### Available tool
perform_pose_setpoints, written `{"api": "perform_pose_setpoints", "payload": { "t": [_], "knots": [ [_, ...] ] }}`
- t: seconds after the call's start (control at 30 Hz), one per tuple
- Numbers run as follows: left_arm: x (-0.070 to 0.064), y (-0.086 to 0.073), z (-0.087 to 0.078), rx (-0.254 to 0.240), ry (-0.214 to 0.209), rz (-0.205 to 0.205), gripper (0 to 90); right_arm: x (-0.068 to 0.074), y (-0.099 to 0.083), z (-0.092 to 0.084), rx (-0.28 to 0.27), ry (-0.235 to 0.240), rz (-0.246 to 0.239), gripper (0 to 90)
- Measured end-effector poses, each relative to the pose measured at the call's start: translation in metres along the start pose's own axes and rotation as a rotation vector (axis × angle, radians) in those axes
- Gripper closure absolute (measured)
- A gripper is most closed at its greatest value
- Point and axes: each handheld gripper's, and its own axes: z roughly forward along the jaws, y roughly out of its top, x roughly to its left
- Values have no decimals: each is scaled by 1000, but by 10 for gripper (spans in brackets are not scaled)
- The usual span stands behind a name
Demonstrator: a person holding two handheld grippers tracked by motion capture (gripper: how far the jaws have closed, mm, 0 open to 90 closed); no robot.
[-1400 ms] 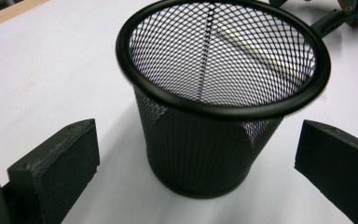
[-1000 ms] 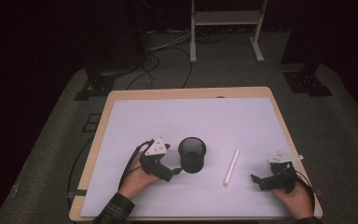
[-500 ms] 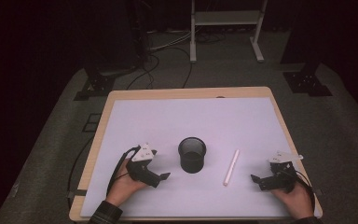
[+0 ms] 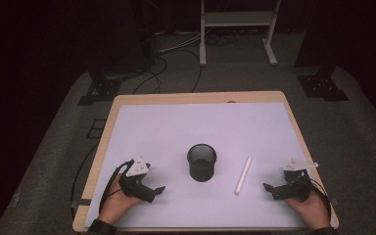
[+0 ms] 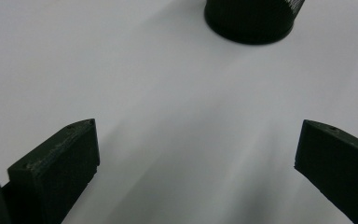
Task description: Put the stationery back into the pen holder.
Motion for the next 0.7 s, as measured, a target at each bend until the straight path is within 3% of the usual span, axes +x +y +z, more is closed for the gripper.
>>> {"api": "perform_pose_setpoints", "payload": {
  "t": [0.27,0.53,0.7],
  "knots": [
    [2,-12,-1,41,28,0,0,0,0,0,5,-1,-3,0],
    [2,-18,5,55,9,-5,0,0,2,-1,15,-2,3,0],
    [4,-19,6,60,-5,-22,0,3,6,-6,31,21,40,0]
  ]
}}
